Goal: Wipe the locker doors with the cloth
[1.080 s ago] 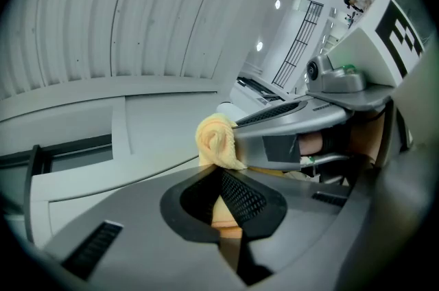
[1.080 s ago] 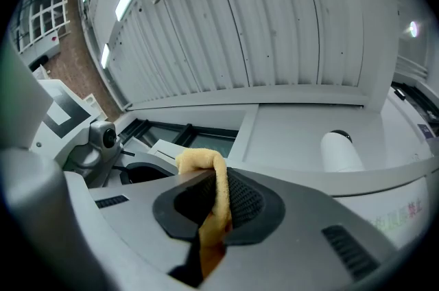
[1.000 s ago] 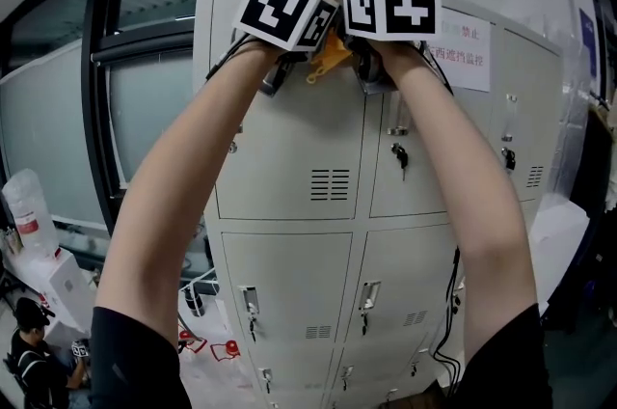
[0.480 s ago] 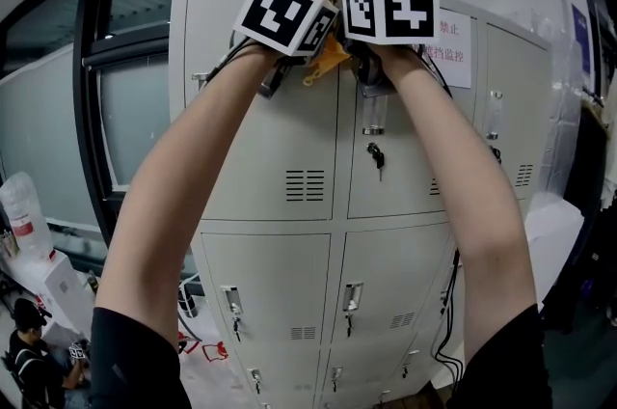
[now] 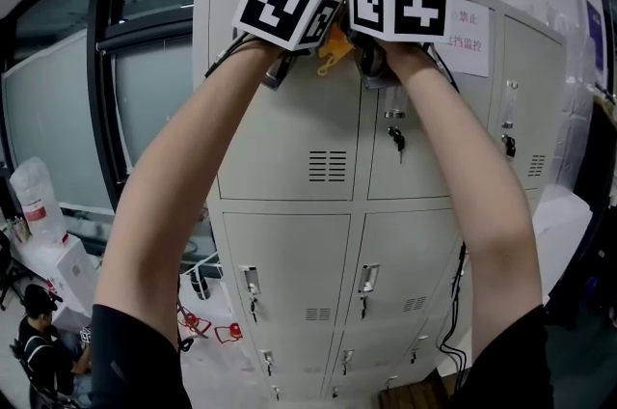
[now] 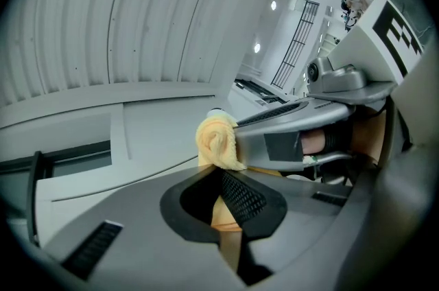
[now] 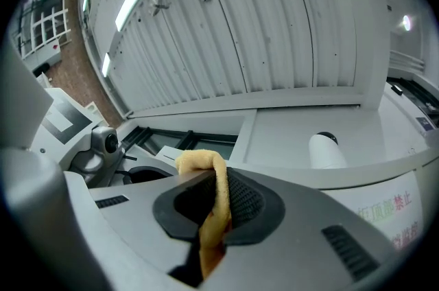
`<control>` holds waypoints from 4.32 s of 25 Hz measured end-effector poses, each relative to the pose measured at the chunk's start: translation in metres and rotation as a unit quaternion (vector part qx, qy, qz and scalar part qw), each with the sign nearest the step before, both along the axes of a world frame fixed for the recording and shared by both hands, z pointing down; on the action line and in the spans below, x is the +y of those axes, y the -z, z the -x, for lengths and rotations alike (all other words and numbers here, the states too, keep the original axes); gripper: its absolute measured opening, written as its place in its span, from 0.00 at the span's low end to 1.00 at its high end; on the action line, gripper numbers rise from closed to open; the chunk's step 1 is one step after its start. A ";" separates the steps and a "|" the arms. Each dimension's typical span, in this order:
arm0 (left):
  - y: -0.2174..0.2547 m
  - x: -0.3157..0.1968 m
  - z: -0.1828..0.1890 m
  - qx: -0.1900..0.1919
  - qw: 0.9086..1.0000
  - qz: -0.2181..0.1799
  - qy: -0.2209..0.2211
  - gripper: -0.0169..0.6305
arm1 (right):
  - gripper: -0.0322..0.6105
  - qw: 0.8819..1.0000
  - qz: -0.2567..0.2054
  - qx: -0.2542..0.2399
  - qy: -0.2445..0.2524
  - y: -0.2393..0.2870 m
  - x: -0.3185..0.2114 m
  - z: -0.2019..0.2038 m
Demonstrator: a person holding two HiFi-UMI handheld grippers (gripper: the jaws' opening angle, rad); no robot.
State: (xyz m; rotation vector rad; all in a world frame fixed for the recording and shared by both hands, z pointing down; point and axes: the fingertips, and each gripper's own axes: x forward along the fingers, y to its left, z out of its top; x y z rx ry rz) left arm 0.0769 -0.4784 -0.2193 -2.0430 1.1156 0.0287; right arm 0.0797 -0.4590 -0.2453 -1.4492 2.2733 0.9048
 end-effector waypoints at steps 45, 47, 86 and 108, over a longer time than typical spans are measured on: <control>-0.066 -0.025 0.184 0.004 0.994 0.079 0.070 0.06 | 0.13 0.996 0.067 0.029 0.055 -0.061 -0.029 0.184; -0.066 -0.025 0.175 0.000 0.995 0.079 0.068 0.06 | 0.13 0.996 0.067 0.028 0.052 -0.061 -0.030 0.175; -0.072 -0.025 -0.046 -0.051 0.996 0.071 -0.007 0.06 | 0.13 0.997 0.072 0.004 -0.038 -0.067 -0.032 -0.044; -0.095 0.001 0.110 -0.037 0.996 0.083 0.027 0.06 | 0.13 0.997 0.071 0.022 0.025 -0.089 -0.004 0.114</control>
